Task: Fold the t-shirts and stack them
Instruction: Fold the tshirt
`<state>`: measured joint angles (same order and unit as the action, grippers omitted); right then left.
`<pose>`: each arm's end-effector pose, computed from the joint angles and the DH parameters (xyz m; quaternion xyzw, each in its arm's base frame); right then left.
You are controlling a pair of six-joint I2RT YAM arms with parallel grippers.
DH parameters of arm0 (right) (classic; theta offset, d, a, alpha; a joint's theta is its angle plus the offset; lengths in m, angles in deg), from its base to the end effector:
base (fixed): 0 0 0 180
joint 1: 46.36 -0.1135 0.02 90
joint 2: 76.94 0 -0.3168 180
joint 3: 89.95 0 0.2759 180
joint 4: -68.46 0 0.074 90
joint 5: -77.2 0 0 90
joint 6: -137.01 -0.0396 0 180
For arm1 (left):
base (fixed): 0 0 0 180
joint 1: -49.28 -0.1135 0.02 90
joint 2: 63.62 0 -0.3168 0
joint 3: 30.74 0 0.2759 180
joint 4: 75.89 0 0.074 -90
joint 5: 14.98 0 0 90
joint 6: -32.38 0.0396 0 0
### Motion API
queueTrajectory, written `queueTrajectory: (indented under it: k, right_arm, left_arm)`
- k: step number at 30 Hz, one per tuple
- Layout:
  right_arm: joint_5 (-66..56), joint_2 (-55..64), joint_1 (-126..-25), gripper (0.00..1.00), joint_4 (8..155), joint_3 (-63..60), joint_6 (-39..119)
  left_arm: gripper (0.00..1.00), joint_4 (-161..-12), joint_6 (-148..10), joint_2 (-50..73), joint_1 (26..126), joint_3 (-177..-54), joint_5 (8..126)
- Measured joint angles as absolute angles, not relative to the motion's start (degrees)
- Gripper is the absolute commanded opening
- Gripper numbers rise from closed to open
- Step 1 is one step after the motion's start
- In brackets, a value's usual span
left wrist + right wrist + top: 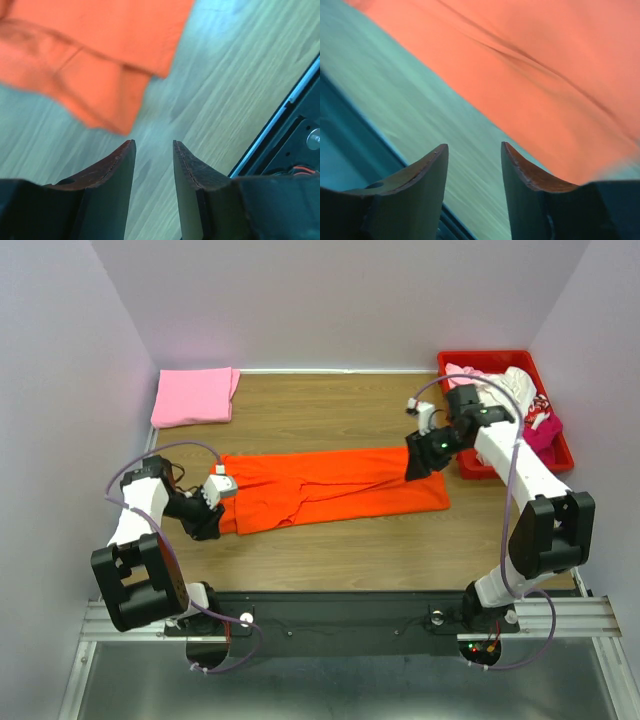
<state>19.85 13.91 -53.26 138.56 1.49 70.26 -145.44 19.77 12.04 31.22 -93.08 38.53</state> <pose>0.3331 0.0618 0.3326 -0.2939 0.8989 0.2495 0.2083 0.2195 0.0468 0.2518 0.4861 0.8140 -0.1665 0.2709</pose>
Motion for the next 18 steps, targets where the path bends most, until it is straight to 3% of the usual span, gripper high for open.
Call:
queueTrajectory:
  k: [10,18]
  right_arm:
    - [27.30,26.28,-79.29,0.51,118.67,-3.30,47.20]
    - [29.92,34.74,-85.76,0.52,110.49,0.59,36.53]
  left_arm:
    - [0.48,-137.71,16.95,11.52,43.19,-86.11,38.29]
    - [0.46,-133.27,15.44,11.93,46.80,-85.36,40.01]
